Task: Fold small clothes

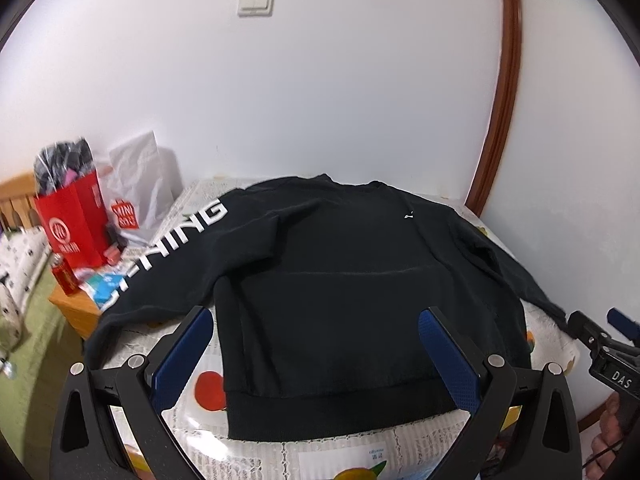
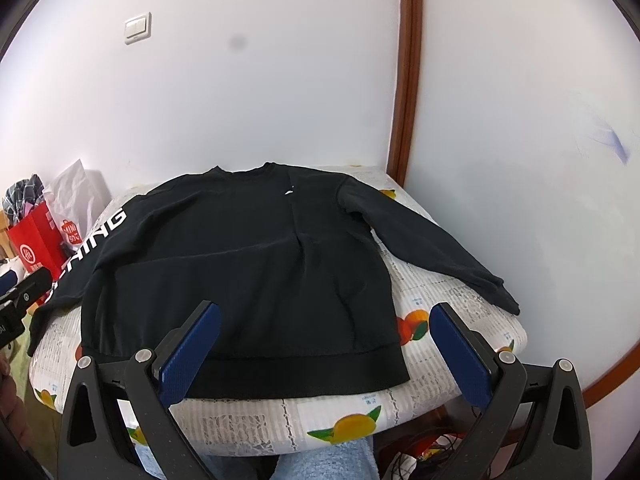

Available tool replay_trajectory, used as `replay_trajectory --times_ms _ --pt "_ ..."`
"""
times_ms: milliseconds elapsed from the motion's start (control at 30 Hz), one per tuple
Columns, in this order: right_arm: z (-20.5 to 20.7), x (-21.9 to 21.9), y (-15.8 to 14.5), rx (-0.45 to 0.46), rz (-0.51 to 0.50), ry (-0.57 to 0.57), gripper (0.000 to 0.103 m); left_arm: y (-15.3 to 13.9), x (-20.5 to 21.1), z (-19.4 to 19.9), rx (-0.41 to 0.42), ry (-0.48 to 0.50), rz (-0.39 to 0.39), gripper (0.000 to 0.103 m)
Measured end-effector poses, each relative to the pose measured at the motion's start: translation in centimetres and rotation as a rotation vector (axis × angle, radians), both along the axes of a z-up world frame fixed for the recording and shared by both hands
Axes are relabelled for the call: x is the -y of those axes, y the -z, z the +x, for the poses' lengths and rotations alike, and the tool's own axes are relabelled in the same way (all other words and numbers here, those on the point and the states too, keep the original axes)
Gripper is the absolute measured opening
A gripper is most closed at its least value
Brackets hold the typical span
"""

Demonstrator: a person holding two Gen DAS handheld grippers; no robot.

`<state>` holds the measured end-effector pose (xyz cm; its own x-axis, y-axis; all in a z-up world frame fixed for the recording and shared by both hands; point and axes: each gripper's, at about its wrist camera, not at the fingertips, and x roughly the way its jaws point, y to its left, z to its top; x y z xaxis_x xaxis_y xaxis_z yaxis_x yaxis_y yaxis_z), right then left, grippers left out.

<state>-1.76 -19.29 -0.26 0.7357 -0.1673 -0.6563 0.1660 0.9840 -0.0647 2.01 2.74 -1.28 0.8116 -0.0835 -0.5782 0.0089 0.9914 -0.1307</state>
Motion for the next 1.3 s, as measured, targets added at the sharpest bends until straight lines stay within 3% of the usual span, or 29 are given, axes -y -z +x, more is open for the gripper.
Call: replay_trajectory --times_ms 167,300,400,567,633,733,900,933,1000,1033,1067,1133,1300 --pt "2.4 0.9 1.9 -0.048 0.031 0.039 0.103 2.8 -3.4 2.3 -0.053 -0.066 -0.067 0.103" --pt "4.7 1.6 4.4 -0.118 0.083 0.032 0.102 6.3 -7.3 4.1 -0.109 -0.124 -0.159 0.103" --pt "5.9 1.6 6.8 -0.120 0.104 0.027 0.103 9.6 -10.7 5.2 -0.152 -0.198 -0.222 0.101" --pt "7.7 0.9 10.5 -0.179 0.122 0.009 0.102 14.5 -15.8 6.3 -0.214 -0.339 -0.349 0.077" --pt "8.4 0.5 11.6 -0.204 0.123 0.002 0.102 15.4 -17.2 6.6 -0.192 -0.366 -0.377 0.069" --pt "9.0 -0.4 12.3 -0.182 0.109 -0.045 0.099 15.5 -18.4 6.8 -0.142 -0.395 -0.399 0.069" --pt "10.4 -1.5 13.0 -0.195 0.050 -0.056 0.096 16.0 -20.7 8.5 -0.126 -0.480 -0.460 0.069" --pt "10.7 -1.5 13.2 -0.201 0.053 -0.059 0.096 16.0 -20.9 8.8 -0.121 -0.504 -0.461 0.069" --pt "11.2 -1.4 13.3 -0.212 0.064 -0.062 0.096 15.8 -21.2 9.2 -0.119 -0.532 -0.438 0.059" --pt "11.5 -1.3 13.4 -0.216 0.068 -0.061 0.096 15.8 -21.2 9.8 -0.129 -0.539 -0.406 0.046" --pt "11.7 -1.2 13.5 -0.219 0.072 -0.060 0.096 15.7 -21.1 10.5 -0.148 -0.545 -0.366 0.026" --pt "12.0 -0.8 13.6 -0.218 0.076 -0.062 0.096 15.1 -20.8 11.6 -0.160 -0.534 -0.293 0.009" --pt "12.5 0.1 13.8 -0.209 0.054 -0.076 0.096 10.9 -19.4 12.6 -0.085 -0.512 -0.215 0.007"
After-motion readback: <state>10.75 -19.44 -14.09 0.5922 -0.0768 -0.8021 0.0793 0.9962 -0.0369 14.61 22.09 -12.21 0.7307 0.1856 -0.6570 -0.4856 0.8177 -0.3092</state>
